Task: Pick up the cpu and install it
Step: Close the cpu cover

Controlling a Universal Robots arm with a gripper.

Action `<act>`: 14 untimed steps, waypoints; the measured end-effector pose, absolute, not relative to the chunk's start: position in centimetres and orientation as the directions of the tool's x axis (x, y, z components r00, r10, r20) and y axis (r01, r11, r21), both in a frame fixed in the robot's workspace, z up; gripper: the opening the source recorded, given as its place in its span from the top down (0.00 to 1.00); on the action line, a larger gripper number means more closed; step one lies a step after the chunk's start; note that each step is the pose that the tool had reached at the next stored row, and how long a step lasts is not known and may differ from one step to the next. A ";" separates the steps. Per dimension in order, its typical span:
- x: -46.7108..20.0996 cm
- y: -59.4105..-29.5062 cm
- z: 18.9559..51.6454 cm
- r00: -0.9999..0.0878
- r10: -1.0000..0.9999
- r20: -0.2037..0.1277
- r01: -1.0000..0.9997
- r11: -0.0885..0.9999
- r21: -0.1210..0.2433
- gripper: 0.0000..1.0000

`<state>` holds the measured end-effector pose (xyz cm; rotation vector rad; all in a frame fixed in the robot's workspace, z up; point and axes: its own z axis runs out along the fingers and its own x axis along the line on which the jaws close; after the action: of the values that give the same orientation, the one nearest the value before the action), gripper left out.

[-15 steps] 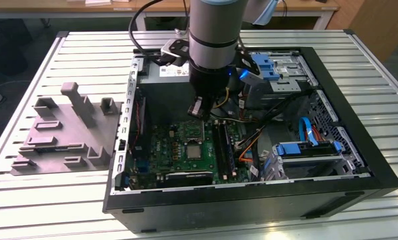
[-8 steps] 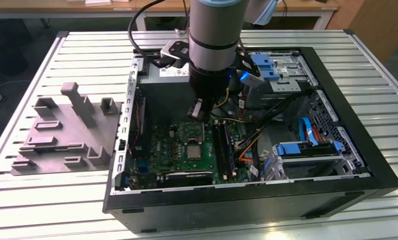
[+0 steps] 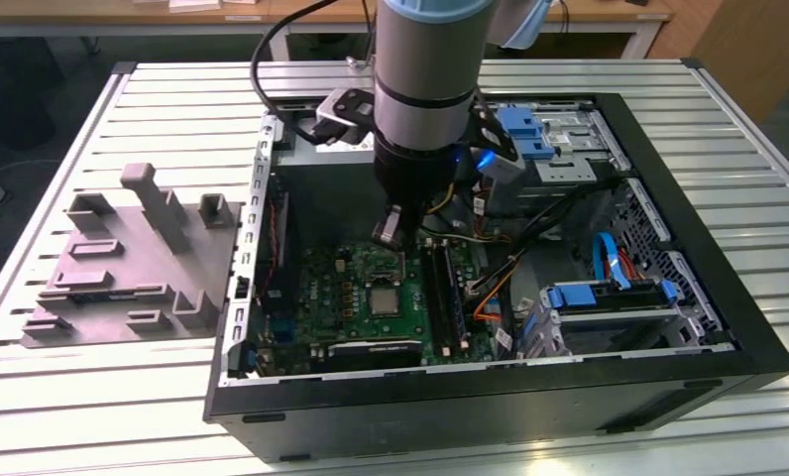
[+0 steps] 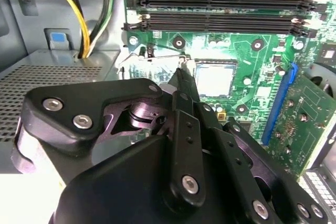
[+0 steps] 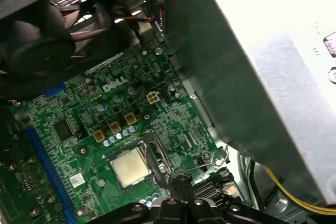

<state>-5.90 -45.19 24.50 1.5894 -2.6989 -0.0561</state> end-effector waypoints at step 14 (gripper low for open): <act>-6.4 -46.5 24.5 -0.477 -0.879 0.001 -0.878 0.477 0.029 0.89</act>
<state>-6.40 -46.46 24.47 1.5977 -2.6865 -0.0386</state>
